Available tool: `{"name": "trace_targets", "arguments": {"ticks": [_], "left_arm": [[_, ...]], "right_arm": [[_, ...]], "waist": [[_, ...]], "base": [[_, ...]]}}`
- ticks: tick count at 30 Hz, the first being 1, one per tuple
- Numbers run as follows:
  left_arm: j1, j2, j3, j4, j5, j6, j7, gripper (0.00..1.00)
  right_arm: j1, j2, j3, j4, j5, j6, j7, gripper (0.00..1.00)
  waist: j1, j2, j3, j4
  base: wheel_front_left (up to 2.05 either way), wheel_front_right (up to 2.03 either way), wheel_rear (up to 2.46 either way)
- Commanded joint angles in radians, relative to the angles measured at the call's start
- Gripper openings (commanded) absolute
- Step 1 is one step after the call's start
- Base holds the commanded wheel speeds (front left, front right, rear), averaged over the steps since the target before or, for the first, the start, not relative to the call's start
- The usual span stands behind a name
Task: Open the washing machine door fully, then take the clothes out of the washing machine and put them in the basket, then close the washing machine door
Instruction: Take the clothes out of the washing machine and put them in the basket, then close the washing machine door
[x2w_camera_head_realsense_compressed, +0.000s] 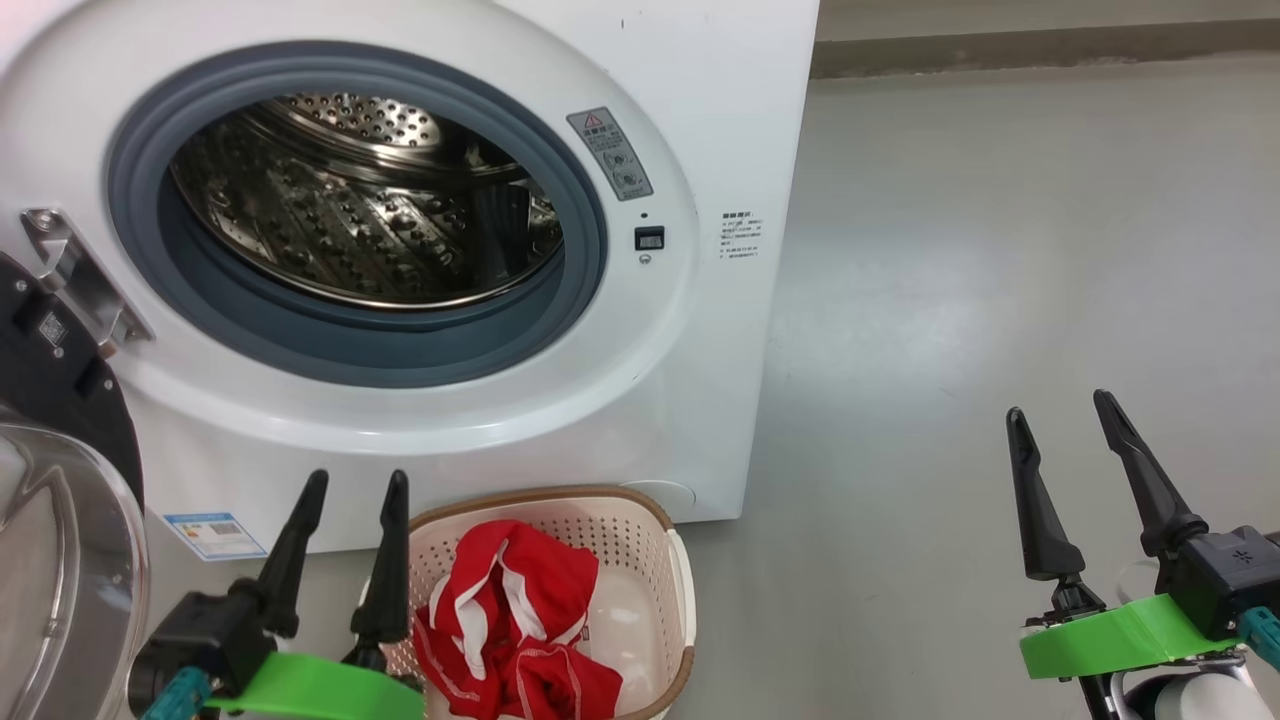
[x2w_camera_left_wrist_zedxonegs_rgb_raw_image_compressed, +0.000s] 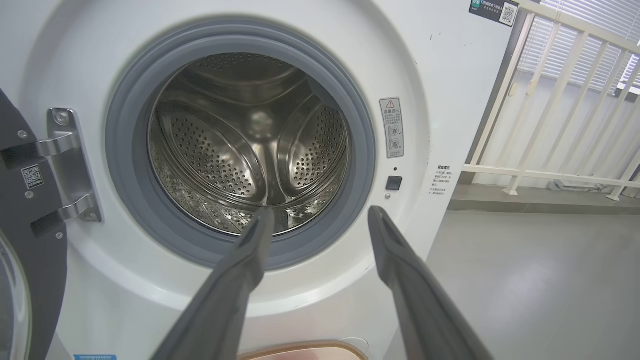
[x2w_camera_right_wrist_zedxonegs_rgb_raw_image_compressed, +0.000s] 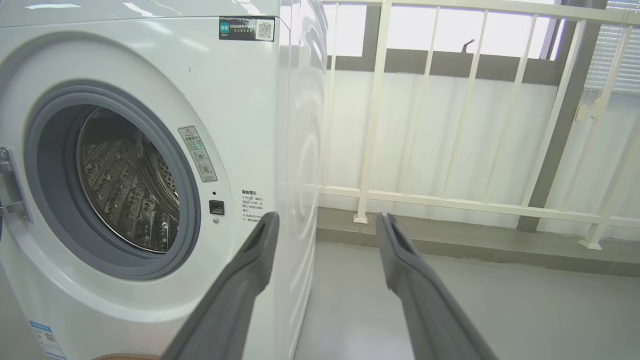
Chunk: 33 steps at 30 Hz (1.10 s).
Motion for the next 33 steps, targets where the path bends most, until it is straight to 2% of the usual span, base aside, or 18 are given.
{"name": "trace_targets", "arguments": {"ticks": [1,8,24,27,33], "left_arm": [[-0.001,0.02,0.031,-0.037,0.007,0.009,0.002,1.0],[0.046,0.027,0.031,-0.072,0.0,0.02,0.02,1.0],[0.044,0.037,0.02,-0.084,0.005,0.039,0.024,1.0],[0.044,0.044,0.02,-0.081,0.029,0.066,0.029,1.0],[0.042,0.047,0.013,-0.084,0.036,0.076,0.027,1.0]], "right_arm": [[-0.004,-0.008,0.018,-0.027,-0.006,0.005,-0.005,1.0],[0.008,-0.008,0.014,-0.03,-0.013,0.005,-0.005,1.0],[0.007,-0.008,0.003,-0.035,-0.028,0.005,-0.005,1.0],[0.008,-0.008,0.006,-0.035,-0.026,0.005,-0.005,1.0],[0.015,-0.008,-0.001,-0.034,-0.026,0.005,-0.005,1.0]], "waist": [[0.0,-0.0001,-0.007,-0.003],[0.0,-0.0001,-0.018,-0.011],[0.0,-0.0001,-0.02,-0.008],[0.0,-0.0001,-0.023,-0.007],[0.0,-0.0001,-0.024,-0.001]], "base": [[0.0,0.0,0.0],[0.0,0.0,0.0],[0.0,0.0,0.0],[-0.11,0.11,0.0],[-0.72,0.72,0.0]]}}
